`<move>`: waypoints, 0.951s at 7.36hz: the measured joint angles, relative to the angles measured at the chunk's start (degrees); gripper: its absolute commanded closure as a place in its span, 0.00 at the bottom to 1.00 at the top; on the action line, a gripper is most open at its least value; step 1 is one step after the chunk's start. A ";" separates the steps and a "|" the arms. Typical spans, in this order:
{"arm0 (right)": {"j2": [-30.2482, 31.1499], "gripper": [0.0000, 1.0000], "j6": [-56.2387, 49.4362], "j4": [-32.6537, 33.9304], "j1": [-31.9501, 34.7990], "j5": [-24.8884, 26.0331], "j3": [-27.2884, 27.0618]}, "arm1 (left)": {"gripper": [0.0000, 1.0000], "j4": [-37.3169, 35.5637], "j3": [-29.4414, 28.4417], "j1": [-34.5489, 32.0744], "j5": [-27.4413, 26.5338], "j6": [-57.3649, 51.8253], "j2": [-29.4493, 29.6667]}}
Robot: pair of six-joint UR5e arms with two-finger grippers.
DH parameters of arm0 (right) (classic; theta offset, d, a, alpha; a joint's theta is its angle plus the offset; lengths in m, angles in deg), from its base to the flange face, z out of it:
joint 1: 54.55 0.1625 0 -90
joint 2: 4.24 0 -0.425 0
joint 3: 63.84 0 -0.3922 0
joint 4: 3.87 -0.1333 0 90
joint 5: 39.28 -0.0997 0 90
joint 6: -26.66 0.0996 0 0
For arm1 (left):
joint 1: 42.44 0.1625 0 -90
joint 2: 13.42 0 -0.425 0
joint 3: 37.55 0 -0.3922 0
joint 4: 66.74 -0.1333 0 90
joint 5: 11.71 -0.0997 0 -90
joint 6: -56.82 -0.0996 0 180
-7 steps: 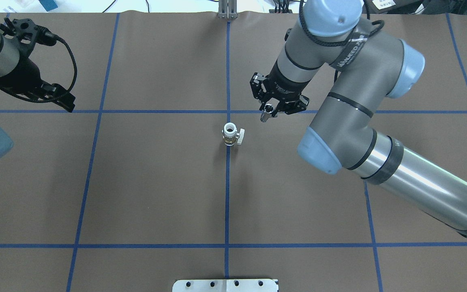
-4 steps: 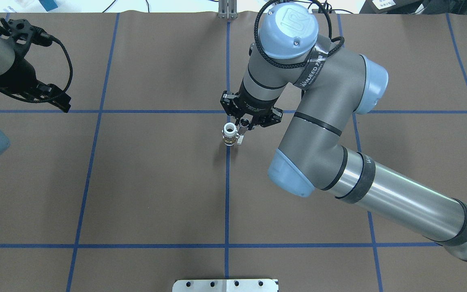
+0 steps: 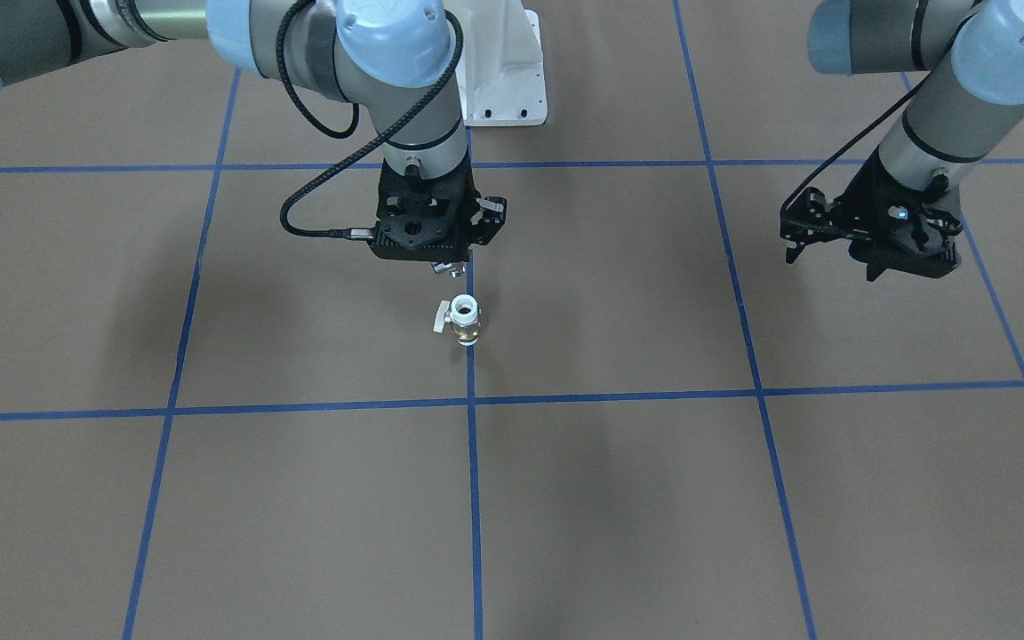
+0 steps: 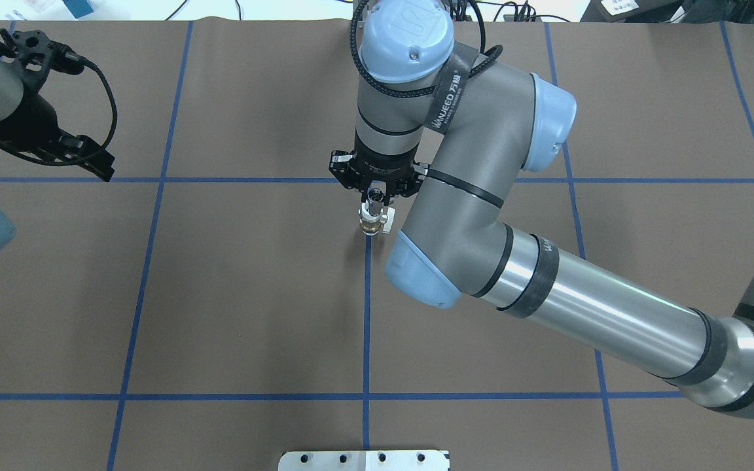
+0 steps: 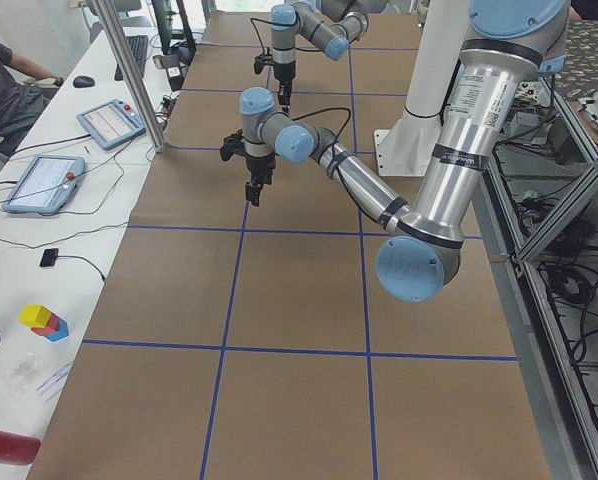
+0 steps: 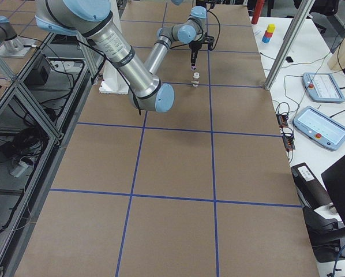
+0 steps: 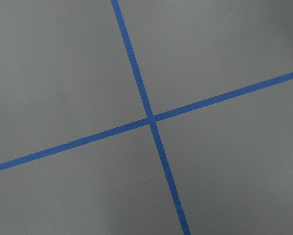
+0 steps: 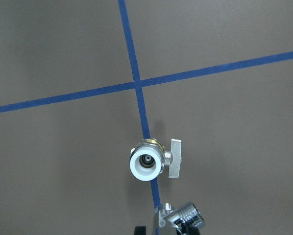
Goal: Assemble PPR valve and pipe with both arms
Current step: 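Carry the chrome elbow with the right gripper above the valve, then lower the chrome elbow onto the top of the valve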
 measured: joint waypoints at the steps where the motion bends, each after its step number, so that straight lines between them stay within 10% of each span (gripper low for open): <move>1: -0.97 1.00 -1.01 0.04 -0.02 0.34 1.53 | 0.00 0.00 0.02 0.00 0.00 0.00 0.01; 7: -1.73 1.00 -4.08 -0.33 0.05 0.82 4.90 | 0.00 0.00 0.03 0.08 0.00 0.09 0.01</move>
